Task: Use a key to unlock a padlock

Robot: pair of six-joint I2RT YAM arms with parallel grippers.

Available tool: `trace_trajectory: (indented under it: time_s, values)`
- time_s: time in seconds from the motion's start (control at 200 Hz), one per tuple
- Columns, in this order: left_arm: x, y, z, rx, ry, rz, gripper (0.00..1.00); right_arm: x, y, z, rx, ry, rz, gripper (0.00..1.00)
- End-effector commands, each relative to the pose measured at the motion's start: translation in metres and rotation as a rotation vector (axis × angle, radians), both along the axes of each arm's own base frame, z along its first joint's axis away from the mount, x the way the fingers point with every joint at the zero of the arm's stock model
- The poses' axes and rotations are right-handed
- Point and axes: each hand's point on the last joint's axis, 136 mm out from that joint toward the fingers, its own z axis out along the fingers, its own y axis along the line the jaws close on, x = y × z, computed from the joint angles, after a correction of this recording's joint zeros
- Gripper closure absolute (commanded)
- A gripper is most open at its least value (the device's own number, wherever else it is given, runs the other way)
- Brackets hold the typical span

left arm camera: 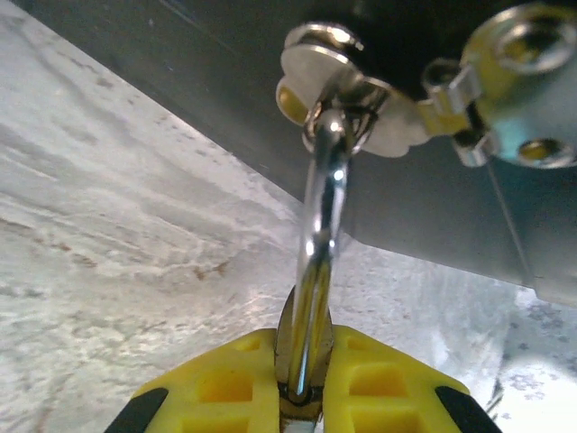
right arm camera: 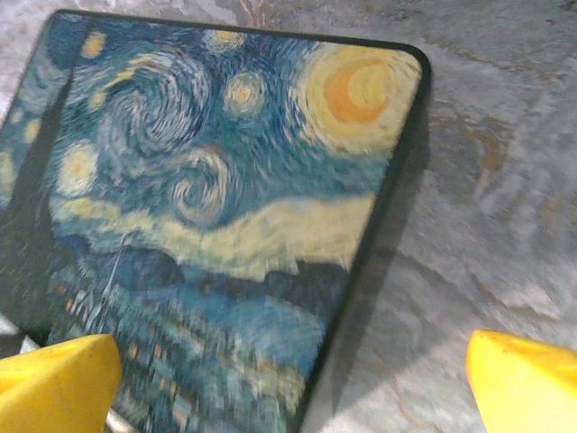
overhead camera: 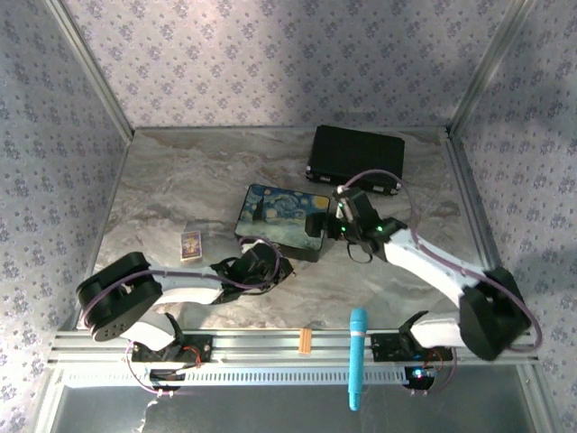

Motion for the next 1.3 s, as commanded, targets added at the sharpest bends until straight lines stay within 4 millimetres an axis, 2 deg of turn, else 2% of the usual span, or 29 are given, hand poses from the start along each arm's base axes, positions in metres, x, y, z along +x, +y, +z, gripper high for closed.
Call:
trace_trajectory:
  time_s: [0.0, 0.12, 0.265, 0.43, 0.58, 0.645, 0.785, 0.894, 0.989, 1.104, 1.294]
  values:
    - [-0.001, 0.021, -0.011, 0.146, 0.013, -0.014, 1.00, -0.001, -0.004, -0.039, -0.091, 0.161, -0.023, 0.05]
    - [-0.003, 0.039, -0.013, 0.273, 0.006, -0.054, 1.00, 0.005, -0.005, -0.063, -0.137, 0.221, -0.039, 0.11]
    - [-0.003, 0.070, -0.014, 0.450, -0.005, -0.094, 1.00, 0.004, -0.009, -0.080, -0.159, 0.266, -0.058, 0.14]
    - [-0.002, 0.114, -0.016, 0.676, -0.006, -0.117, 1.00, 0.004, -0.009, -0.088, -0.163, 0.288, -0.057, 0.17]
    - [0.003, 0.128, -0.013, 0.802, -0.024, -0.135, 0.94, 0.001, -0.006, -0.094, -0.155, 0.308, -0.047, 0.17]
    - [0.006, 0.126, -0.015, 0.818, -0.028, -0.144, 0.91, 0.002, -0.006, -0.094, -0.154, 0.310, -0.048, 0.17]
    - [0.012, 0.106, -0.021, 0.717, -0.075, -0.155, 0.89, 0.002, -0.005, -0.092, -0.155, 0.306, -0.043, 0.17]
    - [0.020, 0.104, -0.017, 0.714, -0.117, -0.132, 0.85, 0.002, -0.006, -0.090, -0.154, 0.305, -0.044, 0.17]
    - [0.024, 0.098, -0.016, 0.707, -0.135, -0.143, 0.77, 0.001, -0.006, -0.091, -0.153, 0.310, -0.042, 0.17]
    - [0.026, 0.088, -0.018, 0.664, -0.158, -0.155, 0.77, 0.001, -0.005, -0.091, -0.153, 0.310, -0.041, 0.16]
    - [0.027, 0.086, -0.027, 0.690, -0.157, -0.151, 0.78, 0.000, -0.007, -0.096, -0.160, 0.319, -0.040, 0.16]
